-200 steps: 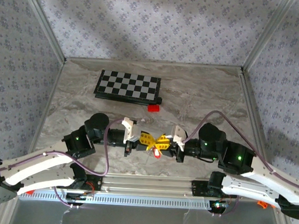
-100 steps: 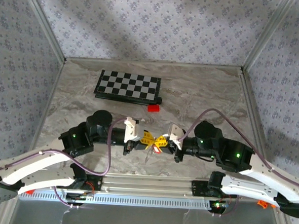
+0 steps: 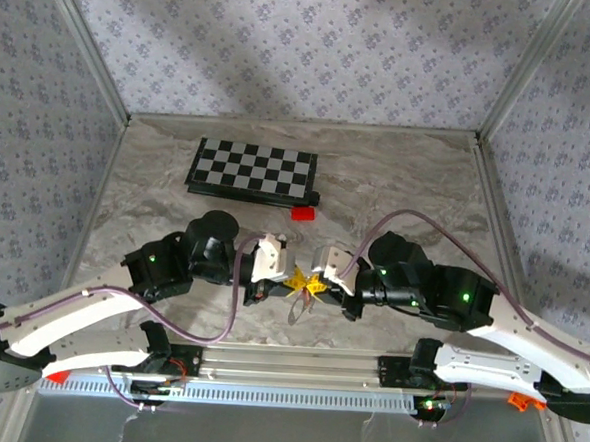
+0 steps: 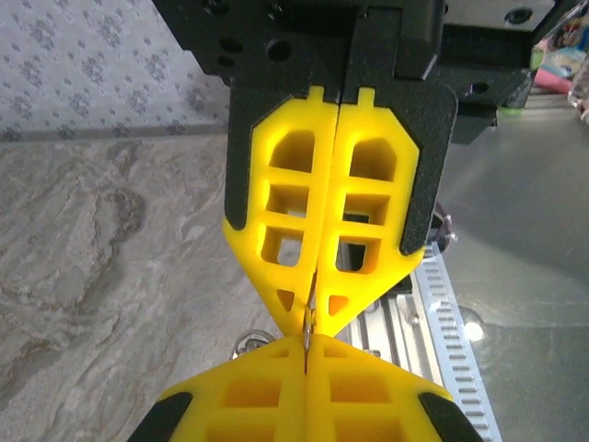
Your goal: Put the keys on the keyring
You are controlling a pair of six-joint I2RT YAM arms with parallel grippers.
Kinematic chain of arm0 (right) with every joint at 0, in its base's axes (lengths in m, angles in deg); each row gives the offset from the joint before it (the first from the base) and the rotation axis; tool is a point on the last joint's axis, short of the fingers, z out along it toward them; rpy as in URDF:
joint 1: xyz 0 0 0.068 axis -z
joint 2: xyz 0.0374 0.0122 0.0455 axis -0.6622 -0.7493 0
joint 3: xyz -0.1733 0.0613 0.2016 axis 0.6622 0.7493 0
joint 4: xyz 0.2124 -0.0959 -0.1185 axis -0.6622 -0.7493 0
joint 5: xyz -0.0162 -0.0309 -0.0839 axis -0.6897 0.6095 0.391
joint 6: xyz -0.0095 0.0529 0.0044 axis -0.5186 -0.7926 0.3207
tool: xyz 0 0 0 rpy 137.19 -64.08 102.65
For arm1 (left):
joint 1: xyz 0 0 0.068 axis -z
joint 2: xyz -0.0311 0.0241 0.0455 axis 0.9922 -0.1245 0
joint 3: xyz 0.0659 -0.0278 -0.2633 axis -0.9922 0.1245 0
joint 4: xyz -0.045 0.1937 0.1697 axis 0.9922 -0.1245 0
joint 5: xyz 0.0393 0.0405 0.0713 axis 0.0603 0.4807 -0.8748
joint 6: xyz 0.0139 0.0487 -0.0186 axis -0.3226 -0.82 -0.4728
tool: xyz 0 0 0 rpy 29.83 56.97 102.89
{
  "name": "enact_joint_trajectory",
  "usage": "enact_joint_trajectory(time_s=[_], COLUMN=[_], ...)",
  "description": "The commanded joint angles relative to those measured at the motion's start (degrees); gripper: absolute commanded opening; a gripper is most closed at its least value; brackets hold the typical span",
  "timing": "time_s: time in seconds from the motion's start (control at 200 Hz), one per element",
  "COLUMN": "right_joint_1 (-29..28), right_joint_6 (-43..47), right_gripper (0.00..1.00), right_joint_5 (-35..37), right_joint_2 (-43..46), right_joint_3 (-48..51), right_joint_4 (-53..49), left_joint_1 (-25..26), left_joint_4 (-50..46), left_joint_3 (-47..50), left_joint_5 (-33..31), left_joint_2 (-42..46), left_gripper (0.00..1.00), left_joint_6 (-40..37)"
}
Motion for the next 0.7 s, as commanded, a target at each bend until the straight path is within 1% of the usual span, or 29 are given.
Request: enact_joint_trajectory(time_s=[0.0,0.105,0.195,0.365,0.44,0.535,0.635,0.695], right_joint_1=[-0.34,-0.3,-0.29,-0.29,-0.3,-0.26,-0.39,-0.36], right_joint_6=[-0.65,-2.09,-2.7,-3.81,-3.91,-4.0,-3.91,-3.62], right_gripper=[0.02,0.15,0.21,0.22,0.2,0.11,0.0,0.0], right_joint_5=[1.11,1.22,0.42,0.18,0.2,0.37,0.77,1.34], right_joint_2=[2.1,4.19,5.74,8.19,8.95,9.02,9.24,9.09], right_joint_3=[0.36,3.28,5.5,7.94,8.41,8.03,7.82,7.27], right_joint_4=[3.19,8.48,12.05,16.57,17.42,17.09,16.6,15.78], left_joint_1=[0.38,0.38,0.36,0.35,0.37,0.38,0.37,0.52], left_joint_4=[10.52,17.87,22.77,31.91,35.82,37.55,34.39,29.89], left_joint_3=[2.43,5.28,7.34,10.3,11.38,11.91,11.31,10.26], left_joint_5=[3.37,3.82,4.65,8.58,9.95,10.9,10.56,9.37], left_joint_2=[3.25,4.57,4.96,4.67,4.6,4.46,3.92,3.74], left_gripper=[0.0,0.0,0.0,0.0,0.0,0.0,0.0,0.0], left_joint_6=[4.4,7.62,9.52,13.41,15.28,16.62,15.93,14.23])
